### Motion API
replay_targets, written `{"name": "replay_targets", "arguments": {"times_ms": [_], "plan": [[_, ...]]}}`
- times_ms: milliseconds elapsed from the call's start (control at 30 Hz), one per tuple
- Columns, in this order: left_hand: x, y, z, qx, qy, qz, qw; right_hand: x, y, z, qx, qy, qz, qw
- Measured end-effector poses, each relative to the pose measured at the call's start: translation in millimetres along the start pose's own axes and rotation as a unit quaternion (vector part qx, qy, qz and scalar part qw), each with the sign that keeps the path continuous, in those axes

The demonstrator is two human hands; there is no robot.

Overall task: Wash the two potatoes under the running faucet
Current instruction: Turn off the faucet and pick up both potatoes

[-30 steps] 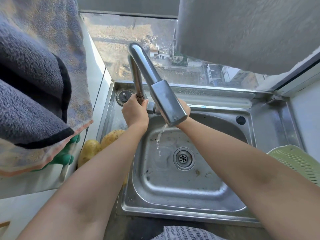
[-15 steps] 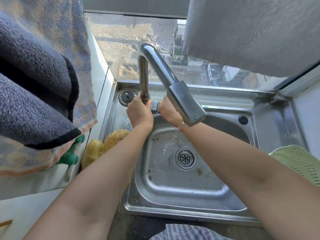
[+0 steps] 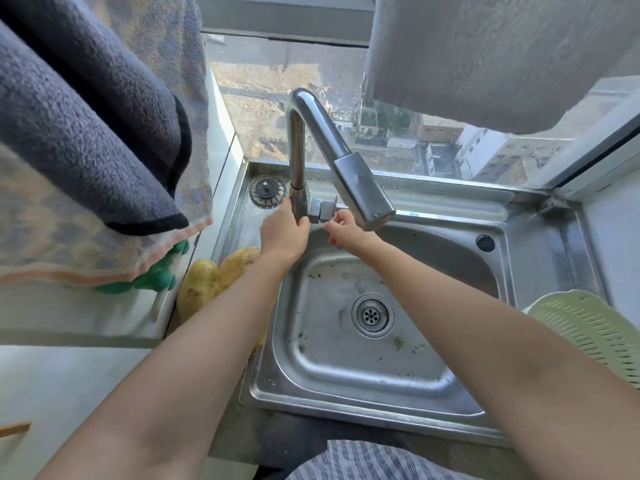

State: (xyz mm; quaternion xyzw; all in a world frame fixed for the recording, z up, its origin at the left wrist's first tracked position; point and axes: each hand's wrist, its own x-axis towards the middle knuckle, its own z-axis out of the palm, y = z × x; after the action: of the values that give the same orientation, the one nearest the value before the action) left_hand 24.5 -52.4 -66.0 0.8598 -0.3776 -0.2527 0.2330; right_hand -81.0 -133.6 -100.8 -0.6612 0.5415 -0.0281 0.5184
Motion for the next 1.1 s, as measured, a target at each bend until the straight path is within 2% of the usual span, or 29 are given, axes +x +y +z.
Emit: {"name": "replay_targets", "arguments": {"times_ms": [133,233,300,367,467,633,733,867,967,1100], "plan": [[-47.0,-15.2,-10.1,-0.022,0.095,0.012,0.995,-47.6,5.6,11.7,-0.002,-0.102,0.057,0.993],[-83.4,-27.3,-22.5,0.015,0.19,0.036,0.981,-64.8,5.0,36.9,0.031,-0.138,0.044,0.989],[-108.1,-42.6,-27.7,0.061,0.258,0.004,0.964,-69.6,3.7,55.2,0.052,-0.147,0.044,0.987],[-133.2,-62.6,-25.5,0.105,0.292,-0.072,0.948,-79.9,-1.5,71.8,0.072,-0.171,0.065,0.98],[-160.5,-86.7,-19.8,0.089,0.275,-0.16,0.944,-93.5,-10.7,95.8,0.096,-0.187,0.089,0.973],[-165.6,-101.8,-24.4,-0.079,0.242,-0.211,0.944,-96.8,-19.3,124.9,0.152,-0.18,0.15,0.96],[-158.0,-106.0,-24.7,-0.166,0.214,-0.261,0.927,-73.5,-5.0,144.5,0.147,-0.182,0.146,0.961],[-143.6,-109.9,-28.4,-0.281,0.195,-0.316,0.885,-84.2,-14.4,140.8,0.169,-0.18,0.17,0.954],[-135.0,-110.5,-29.4,-0.289,0.192,-0.328,0.878,-94.2,-21.1,134.8,0.191,-0.185,0.179,0.947],[-133.2,-108.6,-25.2,-0.246,0.213,-0.323,0.889,-95.2,-13.4,141.8,0.213,-0.139,0.189,0.949]]}}
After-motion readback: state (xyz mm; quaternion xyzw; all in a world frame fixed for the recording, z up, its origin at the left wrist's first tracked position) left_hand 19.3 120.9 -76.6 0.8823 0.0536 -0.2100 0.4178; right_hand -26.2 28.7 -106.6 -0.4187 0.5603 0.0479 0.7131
